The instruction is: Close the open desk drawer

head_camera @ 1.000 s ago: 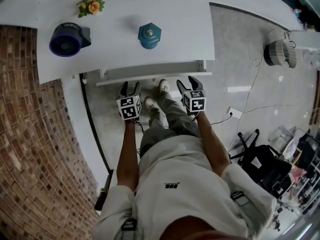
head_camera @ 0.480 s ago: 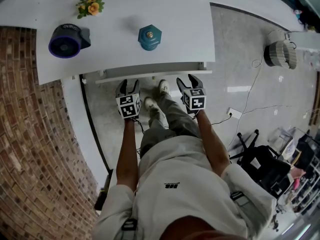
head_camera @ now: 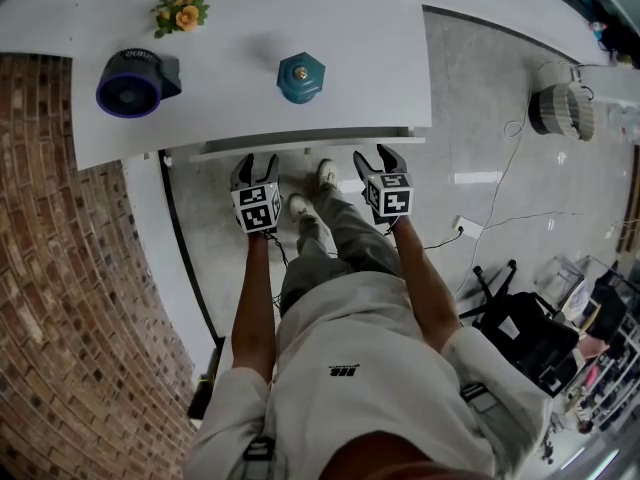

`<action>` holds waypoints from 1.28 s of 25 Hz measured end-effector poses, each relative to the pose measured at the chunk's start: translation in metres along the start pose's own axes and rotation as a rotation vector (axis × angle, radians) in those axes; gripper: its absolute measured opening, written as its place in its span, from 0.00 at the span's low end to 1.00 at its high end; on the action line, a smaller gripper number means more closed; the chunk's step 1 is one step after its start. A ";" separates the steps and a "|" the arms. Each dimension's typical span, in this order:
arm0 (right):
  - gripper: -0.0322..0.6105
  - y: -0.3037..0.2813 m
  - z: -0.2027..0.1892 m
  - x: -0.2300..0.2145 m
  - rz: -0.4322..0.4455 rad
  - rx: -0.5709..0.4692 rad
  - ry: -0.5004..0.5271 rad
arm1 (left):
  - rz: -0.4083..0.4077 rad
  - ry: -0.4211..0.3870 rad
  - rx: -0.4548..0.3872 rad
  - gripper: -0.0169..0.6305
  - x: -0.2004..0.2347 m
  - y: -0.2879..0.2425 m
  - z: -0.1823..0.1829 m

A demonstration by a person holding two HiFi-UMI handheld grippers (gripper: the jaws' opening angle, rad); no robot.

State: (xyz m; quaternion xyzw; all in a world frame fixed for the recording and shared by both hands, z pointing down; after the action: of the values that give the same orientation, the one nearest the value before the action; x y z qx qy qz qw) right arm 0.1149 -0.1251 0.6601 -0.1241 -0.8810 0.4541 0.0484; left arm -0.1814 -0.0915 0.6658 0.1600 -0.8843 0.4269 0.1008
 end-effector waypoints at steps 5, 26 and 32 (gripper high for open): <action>0.44 -0.004 0.004 -0.002 0.002 -0.001 0.001 | 0.004 -0.002 -0.002 0.40 0.002 -0.003 0.004; 0.44 -0.019 0.016 -0.007 0.005 -0.007 0.002 | 0.018 -0.013 -0.012 0.40 0.005 -0.014 0.020; 0.44 -0.021 0.020 -0.007 -0.003 -0.014 -0.001 | 0.022 -0.020 -0.012 0.40 0.006 -0.017 0.024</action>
State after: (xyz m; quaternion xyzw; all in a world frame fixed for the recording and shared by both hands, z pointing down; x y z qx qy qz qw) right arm 0.1143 -0.1549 0.6655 -0.1227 -0.8843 0.4479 0.0478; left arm -0.1817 -0.1215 0.6645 0.1542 -0.8895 0.4210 0.0881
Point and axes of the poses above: the fingertips, and each gripper's own axes: y backward along the fingers, x to its left, z out of its top, the point moved 8 cm from there along y, backward along the fingers, and after that the axes turned 10 degrees about -z, right-handed, at the moved point
